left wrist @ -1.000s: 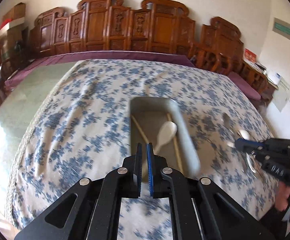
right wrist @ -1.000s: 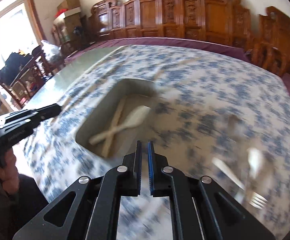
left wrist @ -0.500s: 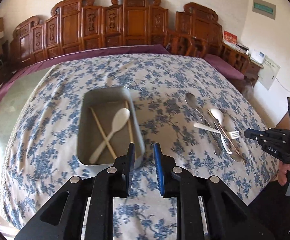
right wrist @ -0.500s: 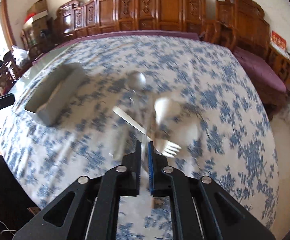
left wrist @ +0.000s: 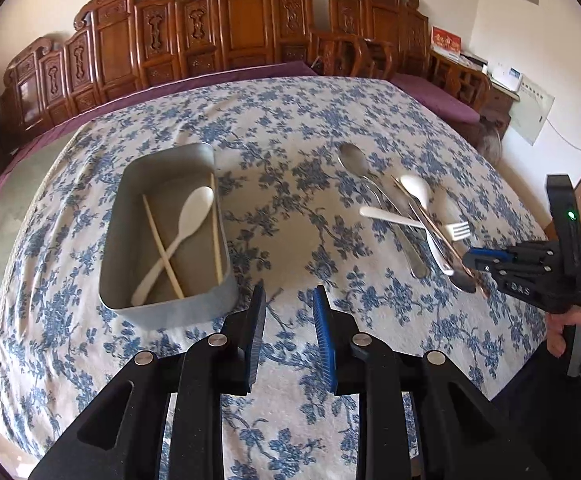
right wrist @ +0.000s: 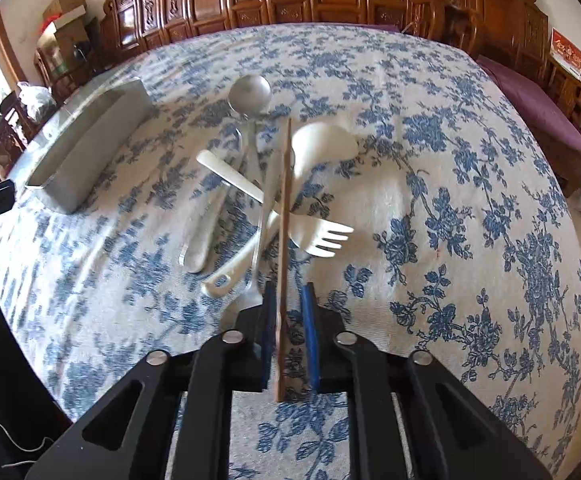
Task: Organize utensils
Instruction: 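Return the right tool to the utensil pile and grasp a wooden chopstick, then grasp a metal fork with the left tool while the right tool holds its chopstick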
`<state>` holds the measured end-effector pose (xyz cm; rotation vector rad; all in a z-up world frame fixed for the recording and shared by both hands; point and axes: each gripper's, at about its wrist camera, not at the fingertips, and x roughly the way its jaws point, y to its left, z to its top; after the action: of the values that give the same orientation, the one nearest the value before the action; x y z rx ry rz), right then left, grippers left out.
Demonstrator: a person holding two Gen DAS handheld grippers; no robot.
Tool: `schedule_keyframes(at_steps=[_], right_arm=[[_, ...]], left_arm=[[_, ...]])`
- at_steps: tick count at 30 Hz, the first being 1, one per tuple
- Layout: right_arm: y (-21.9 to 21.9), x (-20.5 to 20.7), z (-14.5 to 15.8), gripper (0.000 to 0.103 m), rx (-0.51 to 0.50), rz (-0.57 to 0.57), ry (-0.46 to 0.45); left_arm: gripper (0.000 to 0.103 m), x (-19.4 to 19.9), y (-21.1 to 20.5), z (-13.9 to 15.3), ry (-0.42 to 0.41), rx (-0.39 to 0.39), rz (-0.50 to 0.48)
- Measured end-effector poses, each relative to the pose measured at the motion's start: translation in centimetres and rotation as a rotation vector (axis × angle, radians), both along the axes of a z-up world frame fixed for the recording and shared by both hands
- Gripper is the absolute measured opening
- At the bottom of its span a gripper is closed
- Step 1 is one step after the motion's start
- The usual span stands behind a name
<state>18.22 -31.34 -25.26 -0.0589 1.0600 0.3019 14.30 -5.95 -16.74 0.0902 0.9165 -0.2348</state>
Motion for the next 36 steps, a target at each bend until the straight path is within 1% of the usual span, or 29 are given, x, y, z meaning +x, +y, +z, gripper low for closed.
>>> schedule_keyframes(at_steps=[3, 4, 5, 7, 9, 14, 17, 20, 22, 23, 25, 28, 33, 36], right_arm=[[0.4, 0.4, -0.4, 0.012, -0.025, 0.017, 0.014], [0.5, 0.4, -0.5, 0.008, -0.030, 0.021, 0.014], [0.6, 0.5, -0.6, 0.006, -0.038, 0.024, 0.012], [0.5, 0.6, -0.5, 0.006, -0.029, 0.026, 0.019], [0.3, 0.2, -0.2, 0.006, -0.023, 0.023, 0.008], [-0.9, -1.8, 2.5, 0.006, 0.018, 0.005, -0.042], [-1.8, -3.7, 4.4, 0.006, 0.050, -0.015, -0.077], [-2.3, -4.8, 5.4, 0.006, 0.056, -0.017, -0.100], [-2.7, -5.2, 6.0, 0.006, 0.056, -0.022, -0.118], [-3.0, -5.3, 6.2, 0.006, 0.060, -0.024, -0.126], [-3.4, -5.1, 6.4, 0.006, 0.062, -0.030, -0.133], [-4.4, -5.1, 6.9, 0.006, 0.077, -0.045, -0.145], [-7.0, -4.9, 7.9, 0.006, 0.119, -0.090, -0.169], [-8.1, -4.7, 7.9, 0.006, 0.130, -0.111, -0.168]], left_arm=[[0.023, -0.3, -0.5, -0.1, 0.004, 0.008, -0.007], [0.023, -0.5, -0.7, -0.1, 0.006, 0.010, -0.008], [0.023, -0.6, -0.9, -0.2, 0.009, 0.011, -0.010], [0.023, -0.8, -1.2, -0.2, 0.014, 0.013, -0.012], [0.023, -1.0, -1.7, -0.3, 0.020, 0.017, -0.019], [0.023, -1.4, -3.6, -0.2, 0.024, 0.018, -0.050], [0.023, -1.3, -5.3, -0.2, 0.028, 0.009, -0.077], [0.023, -1.0, -7.0, -0.4, 0.033, 0.000, -0.097], [0.024, -0.8, -8.3, -0.7, 0.039, -0.003, -0.112], [0.027, -0.6, -8.7, -0.8, 0.042, -0.001, -0.118], [0.029, -0.5, -9.9, -1.2, 0.049, 0.004, -0.131], [0.029, -0.3, -11.5, -1.7, 0.061, 0.017, -0.148], [0.029, 0.3, -13.8, -2.8, 0.086, 0.013, -0.149], [0.029, 0.2, -15.5, -3.2, 0.076, 0.027, -0.165]])
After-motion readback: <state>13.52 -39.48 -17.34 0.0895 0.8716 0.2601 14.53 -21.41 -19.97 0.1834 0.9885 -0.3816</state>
